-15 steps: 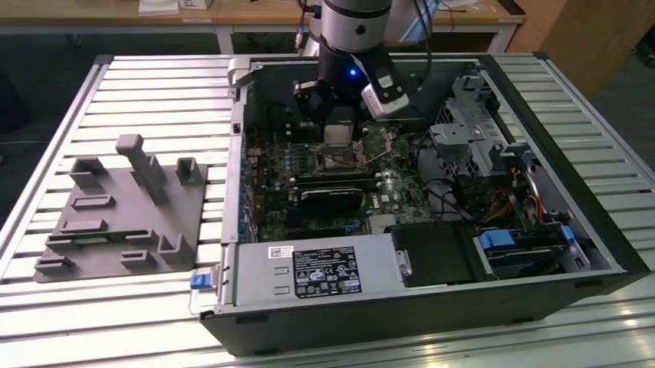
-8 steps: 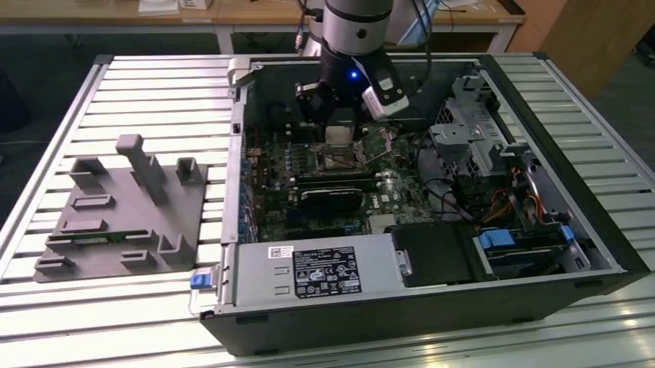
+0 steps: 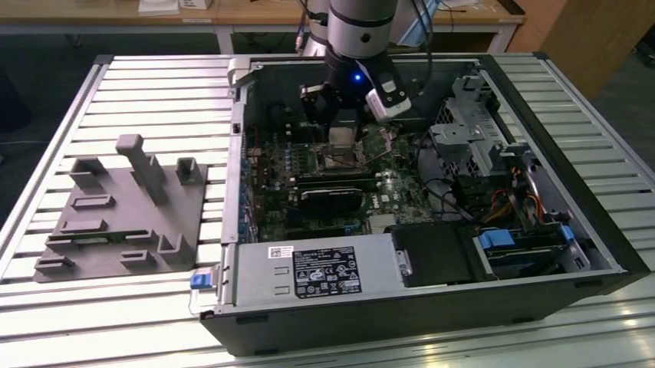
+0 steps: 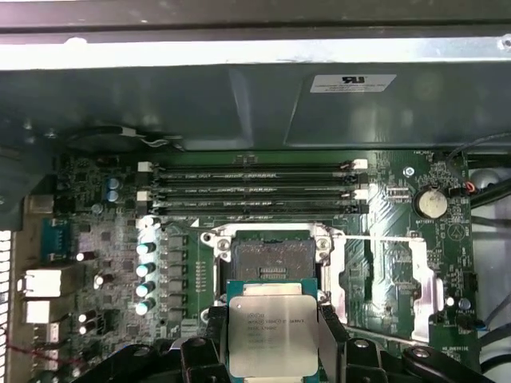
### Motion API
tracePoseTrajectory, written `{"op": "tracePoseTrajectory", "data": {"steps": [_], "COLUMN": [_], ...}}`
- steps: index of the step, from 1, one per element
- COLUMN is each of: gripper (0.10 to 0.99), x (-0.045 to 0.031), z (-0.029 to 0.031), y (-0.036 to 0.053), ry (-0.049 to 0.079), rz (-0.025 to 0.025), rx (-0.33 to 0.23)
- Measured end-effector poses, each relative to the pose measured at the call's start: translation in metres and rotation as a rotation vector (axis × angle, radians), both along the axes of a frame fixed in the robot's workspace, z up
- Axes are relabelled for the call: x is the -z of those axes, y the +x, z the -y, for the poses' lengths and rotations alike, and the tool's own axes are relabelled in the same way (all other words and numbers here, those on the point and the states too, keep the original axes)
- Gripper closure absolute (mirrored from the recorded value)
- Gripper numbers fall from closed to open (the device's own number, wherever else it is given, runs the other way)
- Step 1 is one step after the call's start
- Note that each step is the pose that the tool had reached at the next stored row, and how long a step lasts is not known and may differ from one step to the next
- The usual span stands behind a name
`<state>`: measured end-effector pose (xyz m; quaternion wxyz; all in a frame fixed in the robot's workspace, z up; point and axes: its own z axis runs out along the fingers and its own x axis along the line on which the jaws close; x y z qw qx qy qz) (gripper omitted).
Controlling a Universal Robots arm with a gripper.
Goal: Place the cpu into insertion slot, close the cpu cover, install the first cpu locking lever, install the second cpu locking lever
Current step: 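Place the cpu into insertion slot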
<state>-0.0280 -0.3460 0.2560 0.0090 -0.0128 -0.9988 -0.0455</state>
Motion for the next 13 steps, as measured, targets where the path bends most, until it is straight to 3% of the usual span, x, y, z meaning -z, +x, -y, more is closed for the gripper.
{"op": "tracePoseTrajectory", "data": {"steps": [7, 13], "gripper": [0.549, 0.549], "x": [0.0118, 0.0133], "z": [-0.0025, -0.0029], "y": [0.0012, 0.0011], "ry": [0.0, 0.003], "rz": [0.0, 0.0004], "rx": [0.0, 0.0]}}
